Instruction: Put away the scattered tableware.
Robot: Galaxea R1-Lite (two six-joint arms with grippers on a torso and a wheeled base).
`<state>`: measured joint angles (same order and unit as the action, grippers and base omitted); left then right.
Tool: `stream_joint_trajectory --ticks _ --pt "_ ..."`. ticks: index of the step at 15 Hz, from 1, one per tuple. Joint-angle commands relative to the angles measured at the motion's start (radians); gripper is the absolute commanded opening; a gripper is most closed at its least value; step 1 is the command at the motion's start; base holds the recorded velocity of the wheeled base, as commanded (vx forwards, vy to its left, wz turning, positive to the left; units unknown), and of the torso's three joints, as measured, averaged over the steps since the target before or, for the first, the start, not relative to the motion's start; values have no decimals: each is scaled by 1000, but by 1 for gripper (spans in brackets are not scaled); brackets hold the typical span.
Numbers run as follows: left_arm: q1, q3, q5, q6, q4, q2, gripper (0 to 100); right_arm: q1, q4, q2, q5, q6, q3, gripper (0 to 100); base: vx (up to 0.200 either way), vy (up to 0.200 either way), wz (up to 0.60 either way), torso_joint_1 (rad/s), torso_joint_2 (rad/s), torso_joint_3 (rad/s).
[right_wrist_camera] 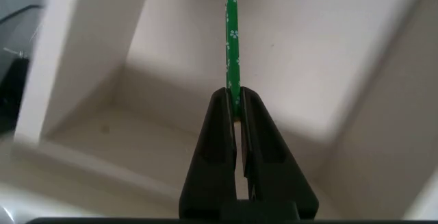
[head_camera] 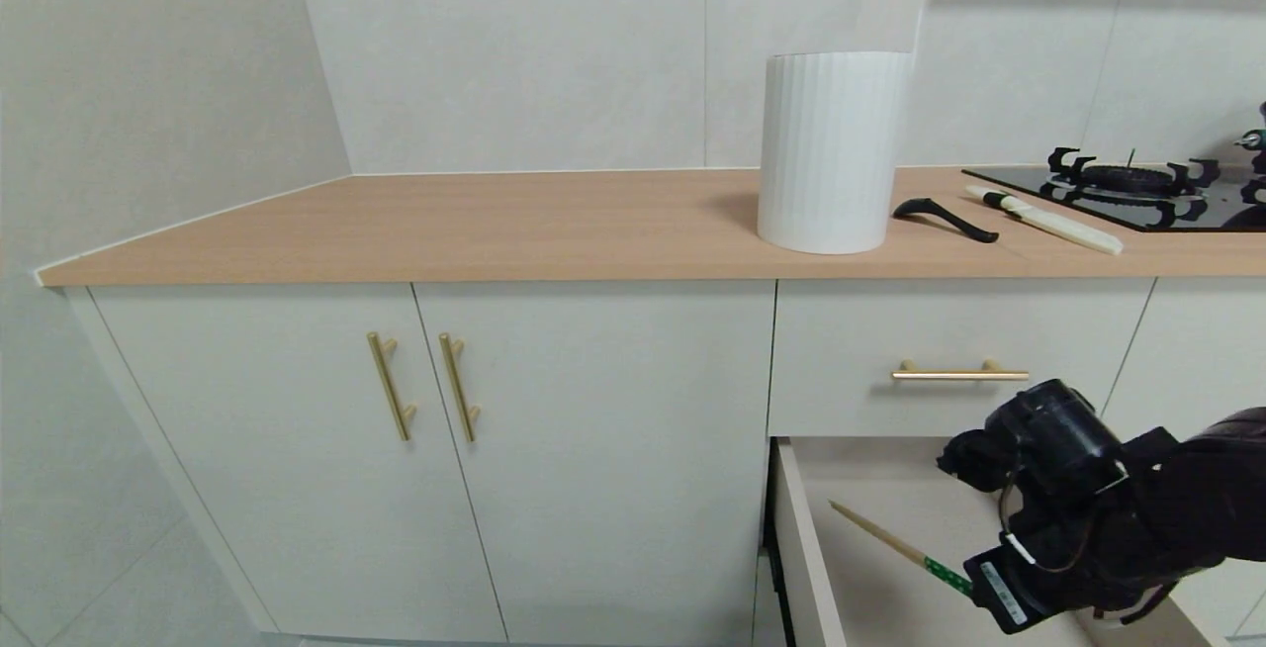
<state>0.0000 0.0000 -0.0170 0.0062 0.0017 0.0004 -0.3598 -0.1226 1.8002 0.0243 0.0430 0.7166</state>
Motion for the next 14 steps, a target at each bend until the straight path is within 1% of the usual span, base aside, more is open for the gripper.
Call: stream_joint_trajectory --ticks 1,3,6,7,10,14 --pt "0 0 0 1 0 0 100 2 72 234 0 80 49 0 0 0 0 0 0 0" --pt "0 0 0 0 0 0 100 -8 129 289 3 117 46 0 0 0 0 0 0 0" --pt "0 0 0 0 0 0 100 -39 132 321 5 123 47 0 0 0 0 0 0 0" --pt "0 0 0 0 0 0 100 -50 136 337 11 144 49 0 0 0 0 0 0 0" --pt "0 0 0 0 0 0 100 -73 196 386 54 187 49 0 0 0 0 0 0 0" --pt "0 0 0 0 0 0 100 -73 202 390 62 198 50 0 0 0 0 0 0 0"
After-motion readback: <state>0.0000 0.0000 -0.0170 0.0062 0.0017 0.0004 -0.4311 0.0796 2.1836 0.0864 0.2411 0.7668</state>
